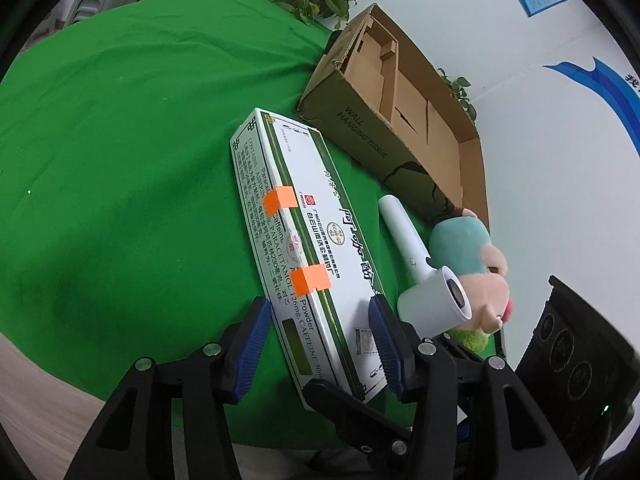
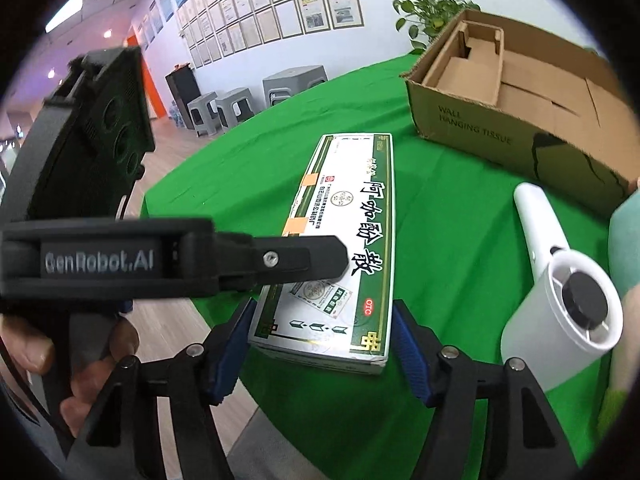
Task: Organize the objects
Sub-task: 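Lift the medicine box with both grippers toward the cardboard box, then lower the medicine box into the cardboard box beside the strip divider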
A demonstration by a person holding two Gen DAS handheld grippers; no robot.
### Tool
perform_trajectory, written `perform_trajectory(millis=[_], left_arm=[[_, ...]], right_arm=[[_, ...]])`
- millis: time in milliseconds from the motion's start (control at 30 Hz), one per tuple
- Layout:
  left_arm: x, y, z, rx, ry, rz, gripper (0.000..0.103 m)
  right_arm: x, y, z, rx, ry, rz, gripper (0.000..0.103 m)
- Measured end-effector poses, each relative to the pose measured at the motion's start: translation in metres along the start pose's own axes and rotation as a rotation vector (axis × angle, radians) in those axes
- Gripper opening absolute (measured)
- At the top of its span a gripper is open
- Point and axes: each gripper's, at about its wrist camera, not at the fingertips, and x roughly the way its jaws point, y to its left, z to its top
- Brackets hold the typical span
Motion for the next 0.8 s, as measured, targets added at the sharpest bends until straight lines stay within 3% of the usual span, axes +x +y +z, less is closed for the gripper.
perform_trajectory(millis=[167,300,500,633,800], left_arm=[[-0.004,-0.012,-0.006,0.021,-0.020,0.037,0.044],[-0.017,-0.038,-0.005,0.098,-0.058,0.057,0.042],[-0.043,-0.102,0.016,0.257,-0.155,0.053,0.041],[-0.055,-0.159,0.042,0.405,-0.219,0.022,0.041],[-0.053,-0.231,0.075,0.565,-0.272,-0.039,0.041]], right_arm=[[-0.009,0.004,-0.006,0.007,-0.016,-0.003,0.064],[-0.028,0.006,-0.002,0.004,-0.085,-0.015,0.064],[-0.074,0.002,0.023,-0.011,-0.275,-0.076,0.064],[-0.110,-0.013,0.052,-0.010,-0.425,-0.146,0.064],[-0.148,-0.038,0.085,-0.003,-0.548,-0.243,0.064]])
